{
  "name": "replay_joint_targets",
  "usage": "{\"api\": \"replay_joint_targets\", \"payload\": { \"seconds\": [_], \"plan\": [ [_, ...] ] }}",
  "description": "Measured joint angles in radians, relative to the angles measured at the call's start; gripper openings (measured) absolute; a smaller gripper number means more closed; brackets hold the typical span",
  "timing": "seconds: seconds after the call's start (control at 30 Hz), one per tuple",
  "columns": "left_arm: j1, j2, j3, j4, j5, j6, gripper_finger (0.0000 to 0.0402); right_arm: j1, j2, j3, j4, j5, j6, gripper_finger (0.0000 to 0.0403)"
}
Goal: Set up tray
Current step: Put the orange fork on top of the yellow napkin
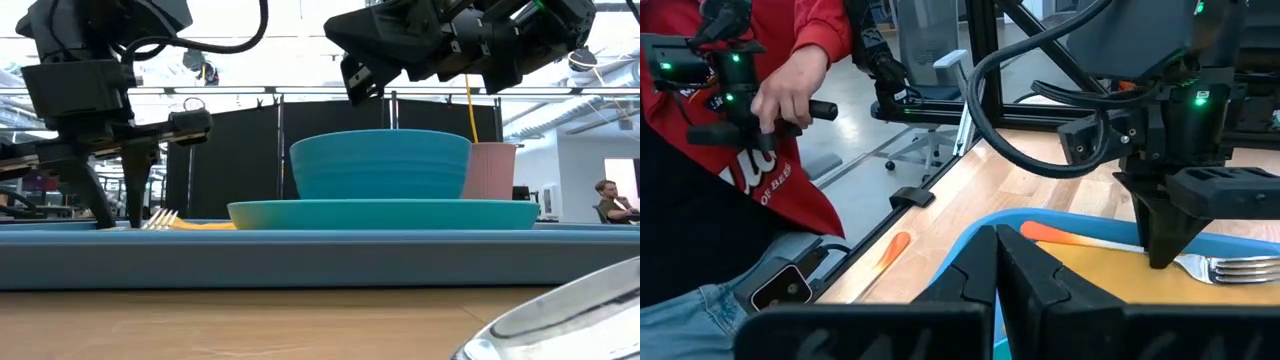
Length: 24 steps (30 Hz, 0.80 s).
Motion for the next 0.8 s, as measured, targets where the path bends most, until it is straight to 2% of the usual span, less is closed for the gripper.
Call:
{"api": "replay_joint_targets", "payload": {
  "seconds": [0.2,0.37,0.5,0.8],
  "plan": [
    [-0.024,-0.004,0.0,-0.001,-0.112,0.019,0.0027,0.0,0.0,0.0,0.0,0.0,0.0,0.0],
    [-0.031,-0.004,0.0,-0.004,-0.122,0.043,0.0013,0.0,0.0,0.0,0.0,0.0,0.0,0.0],
    [-0.031,-0.004,0.0,-0.008,-0.13,0.044,0.0012,0.0,0.0,0.0,0.0,0.0,0.0,0.0],
    [-0.034,-0.004,0.0,-0.008,-0.188,0.048,0.0046,0.0,0.001,0.0,-0.001,0.0,0.0,0.0]
  ]
}}
